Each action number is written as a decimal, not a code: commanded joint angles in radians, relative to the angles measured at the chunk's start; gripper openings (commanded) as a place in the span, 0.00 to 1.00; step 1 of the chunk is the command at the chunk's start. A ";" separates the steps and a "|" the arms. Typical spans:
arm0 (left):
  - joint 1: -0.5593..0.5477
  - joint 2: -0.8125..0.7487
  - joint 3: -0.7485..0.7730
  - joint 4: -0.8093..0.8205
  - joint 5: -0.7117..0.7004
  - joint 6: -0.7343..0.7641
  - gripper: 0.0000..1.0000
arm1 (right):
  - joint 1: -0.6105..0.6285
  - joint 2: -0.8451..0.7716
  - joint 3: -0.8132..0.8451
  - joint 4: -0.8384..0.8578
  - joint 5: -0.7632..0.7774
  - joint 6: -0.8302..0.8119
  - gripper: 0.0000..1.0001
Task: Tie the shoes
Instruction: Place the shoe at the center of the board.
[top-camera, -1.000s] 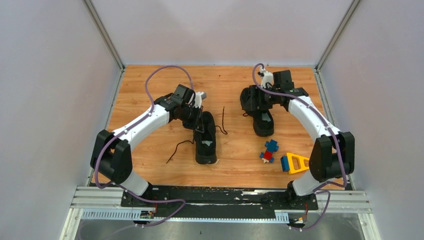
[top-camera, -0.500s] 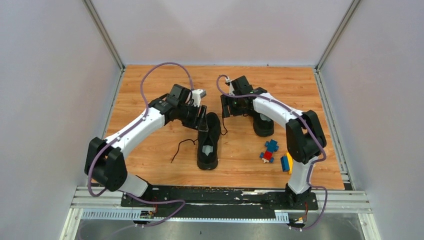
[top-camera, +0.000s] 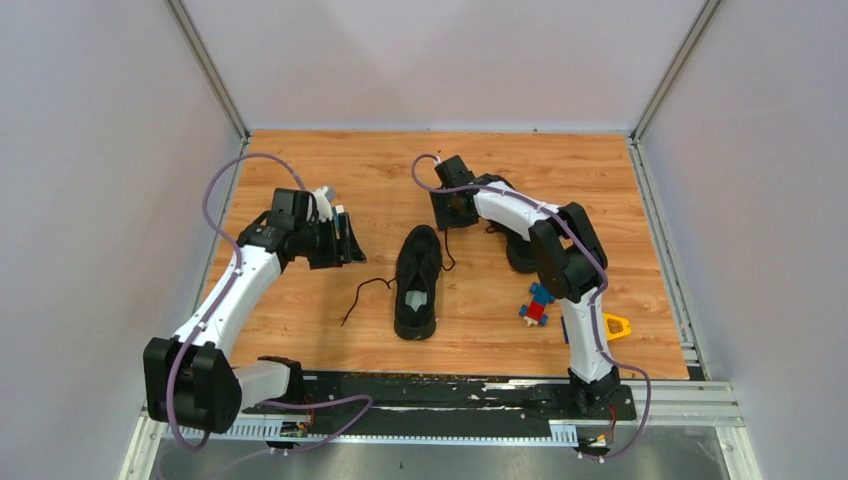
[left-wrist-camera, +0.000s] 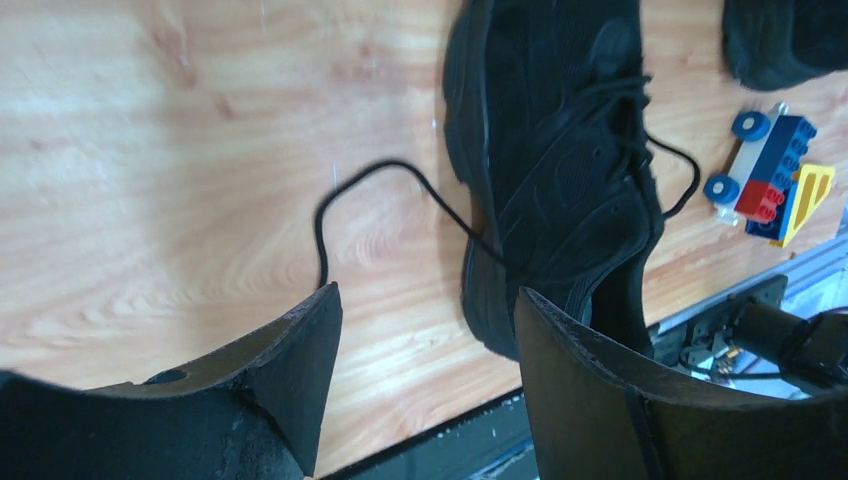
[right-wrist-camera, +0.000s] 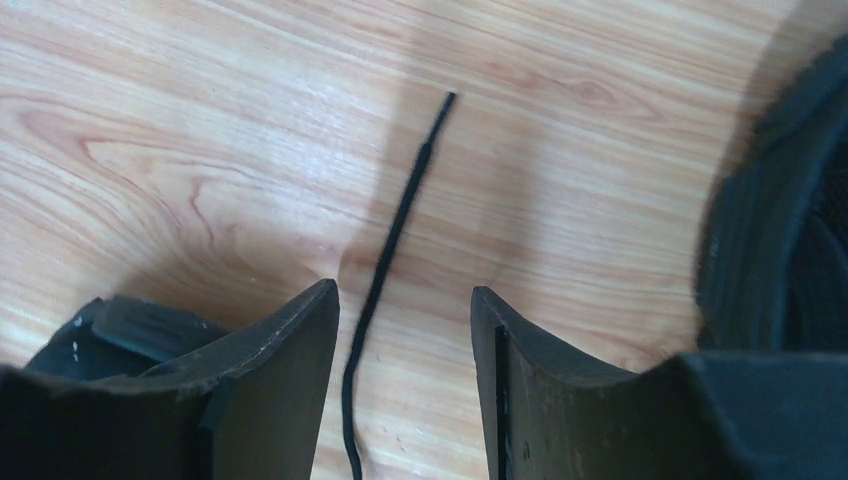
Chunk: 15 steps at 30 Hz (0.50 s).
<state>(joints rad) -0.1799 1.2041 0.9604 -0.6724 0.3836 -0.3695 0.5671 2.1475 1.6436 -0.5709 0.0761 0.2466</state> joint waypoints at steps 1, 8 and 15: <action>0.001 -0.090 -0.065 0.063 0.056 -0.084 0.71 | 0.050 0.057 0.074 0.023 0.086 0.025 0.50; 0.007 -0.076 -0.077 0.049 0.047 -0.103 0.71 | 0.027 0.092 -0.013 -0.009 0.111 0.069 0.02; 0.007 0.009 -0.077 0.144 0.129 -0.053 0.69 | -0.061 -0.058 -0.045 0.014 -0.212 -0.012 0.00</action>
<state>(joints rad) -0.1787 1.1866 0.8738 -0.6174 0.4568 -0.4553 0.5716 2.1742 1.6310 -0.5068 0.0509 0.2832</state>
